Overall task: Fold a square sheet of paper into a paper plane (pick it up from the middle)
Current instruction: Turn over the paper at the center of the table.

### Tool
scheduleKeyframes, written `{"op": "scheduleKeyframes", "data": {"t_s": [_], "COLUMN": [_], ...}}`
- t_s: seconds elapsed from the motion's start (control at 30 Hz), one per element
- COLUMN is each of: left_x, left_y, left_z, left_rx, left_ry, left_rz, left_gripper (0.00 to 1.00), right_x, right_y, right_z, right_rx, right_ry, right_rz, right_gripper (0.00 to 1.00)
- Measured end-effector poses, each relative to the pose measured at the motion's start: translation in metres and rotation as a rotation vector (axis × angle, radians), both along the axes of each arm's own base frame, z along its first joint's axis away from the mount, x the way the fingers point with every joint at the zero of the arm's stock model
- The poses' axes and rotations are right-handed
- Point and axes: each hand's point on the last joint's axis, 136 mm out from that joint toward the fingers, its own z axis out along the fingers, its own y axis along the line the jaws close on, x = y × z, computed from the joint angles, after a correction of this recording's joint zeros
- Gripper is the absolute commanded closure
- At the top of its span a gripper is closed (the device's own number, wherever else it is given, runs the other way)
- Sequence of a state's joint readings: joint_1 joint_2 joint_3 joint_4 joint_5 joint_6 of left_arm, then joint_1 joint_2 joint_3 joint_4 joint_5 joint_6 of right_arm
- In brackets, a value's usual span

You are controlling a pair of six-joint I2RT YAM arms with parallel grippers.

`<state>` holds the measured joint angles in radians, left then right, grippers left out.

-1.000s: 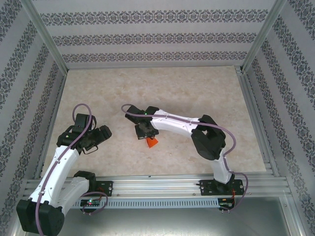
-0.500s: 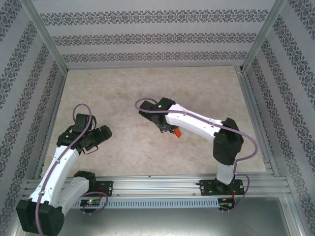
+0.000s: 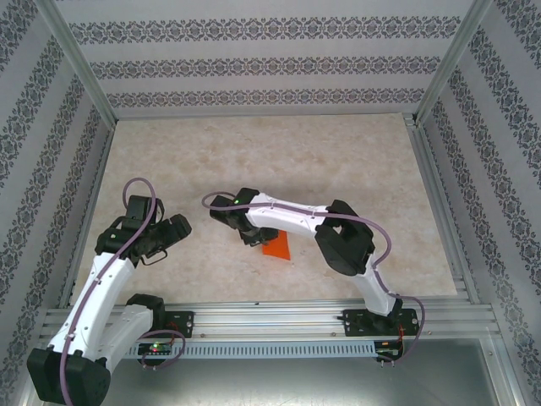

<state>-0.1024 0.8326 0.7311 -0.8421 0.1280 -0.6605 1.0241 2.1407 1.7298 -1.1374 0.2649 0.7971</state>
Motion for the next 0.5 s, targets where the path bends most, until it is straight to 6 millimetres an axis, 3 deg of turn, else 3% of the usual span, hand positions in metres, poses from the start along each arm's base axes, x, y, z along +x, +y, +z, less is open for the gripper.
{"op": "scheduleKeyframes", "data": {"t_s": [0.1,0.23,0.4,0.5], "left_x": [0.001,0.0,0.0,0.003], "left_y": [-0.002,-0.009,-0.03,-0.045], "left_z": [0.005,0.007,0.004,-0.004], "left_rx": [-0.01,-0.047,-0.151,-0.234], "left_ry": [-0.014,-0.014,-0.006,0.018], "left_rz": [-0.005,-0.027,-0.089,-0.124], "left_gripper": [0.14,0.14,0.16,0.18], "right_x": [-0.005,-0.02,-0.023,-0.009], "right_y": [0.026,0.03,0.024,0.013], "right_z": [-0.007,0.005,0.034,0.024], "right_rx": [0.164,0.329,0.563,0.699], "right_ry": [0.021,0.025,-0.028,-0.022], "right_rz": [0.012,0.025,0.002,-0.076], "right_gripper": [0.51,0.5,0.73,0.83]}}
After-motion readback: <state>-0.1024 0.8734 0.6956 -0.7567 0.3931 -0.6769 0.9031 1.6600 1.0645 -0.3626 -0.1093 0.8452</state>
